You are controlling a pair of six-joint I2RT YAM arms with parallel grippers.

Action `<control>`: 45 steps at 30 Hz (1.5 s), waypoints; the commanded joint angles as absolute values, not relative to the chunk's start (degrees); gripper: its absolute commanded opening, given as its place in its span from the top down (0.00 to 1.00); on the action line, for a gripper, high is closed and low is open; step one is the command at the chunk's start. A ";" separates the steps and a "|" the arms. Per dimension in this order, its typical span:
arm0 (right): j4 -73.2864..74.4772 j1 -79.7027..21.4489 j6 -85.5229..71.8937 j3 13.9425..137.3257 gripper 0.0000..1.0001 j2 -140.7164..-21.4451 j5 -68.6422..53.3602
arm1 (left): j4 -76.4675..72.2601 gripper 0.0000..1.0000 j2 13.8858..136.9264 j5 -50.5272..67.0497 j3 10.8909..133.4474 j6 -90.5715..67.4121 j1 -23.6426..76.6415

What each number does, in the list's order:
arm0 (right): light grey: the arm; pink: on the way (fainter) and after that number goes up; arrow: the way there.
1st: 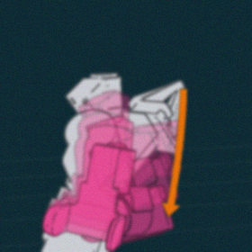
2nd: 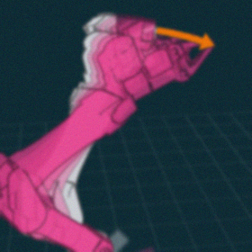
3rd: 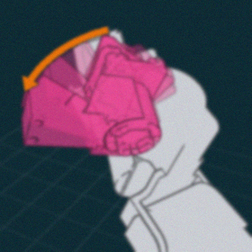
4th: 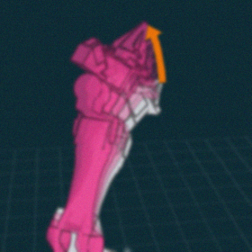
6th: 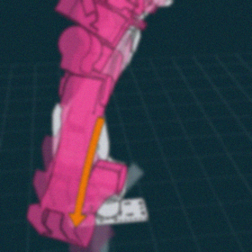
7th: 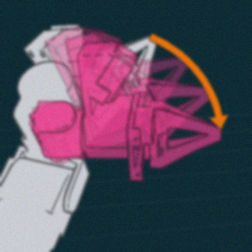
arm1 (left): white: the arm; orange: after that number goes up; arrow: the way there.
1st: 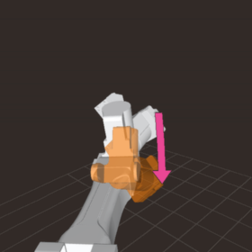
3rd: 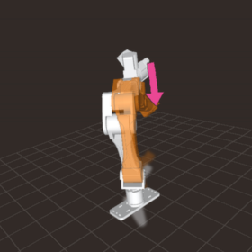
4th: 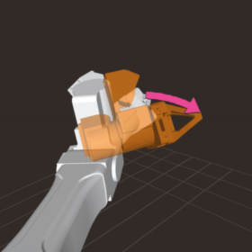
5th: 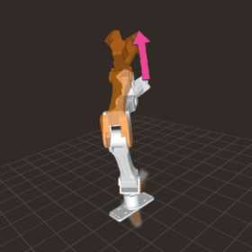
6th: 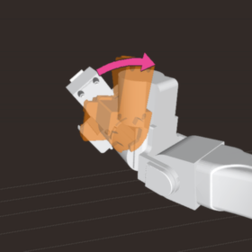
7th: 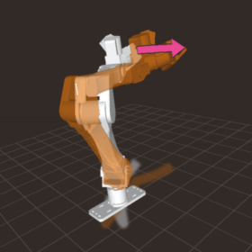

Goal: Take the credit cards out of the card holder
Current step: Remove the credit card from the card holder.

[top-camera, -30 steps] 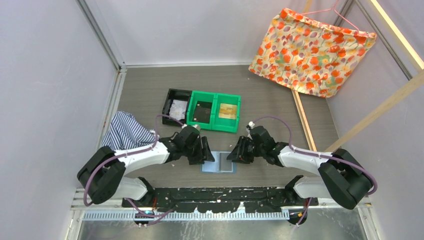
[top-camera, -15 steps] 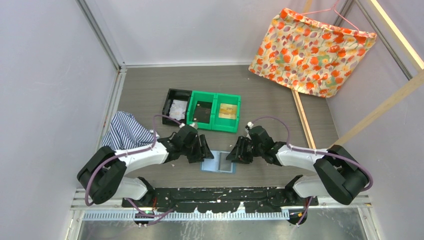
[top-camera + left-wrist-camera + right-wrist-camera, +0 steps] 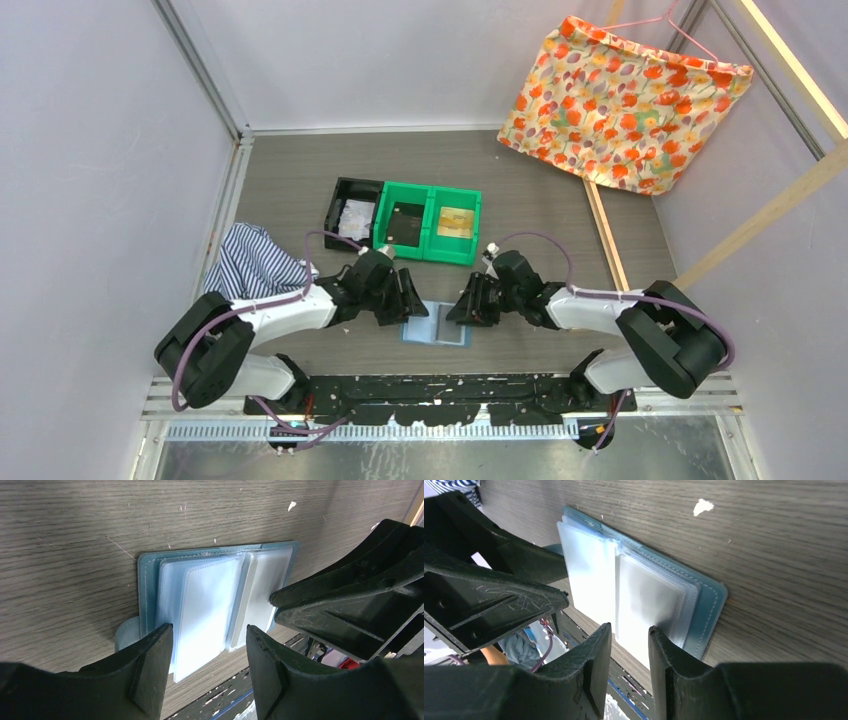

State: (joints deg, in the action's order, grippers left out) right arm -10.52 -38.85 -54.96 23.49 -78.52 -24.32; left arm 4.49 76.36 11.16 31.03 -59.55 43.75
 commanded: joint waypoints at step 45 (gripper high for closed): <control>-6.04 -39.96 -50.72 23.71 0.61 -71.83 -22.89 | -3.25 0.44 79.47 18.35 28.07 -56.16 42.89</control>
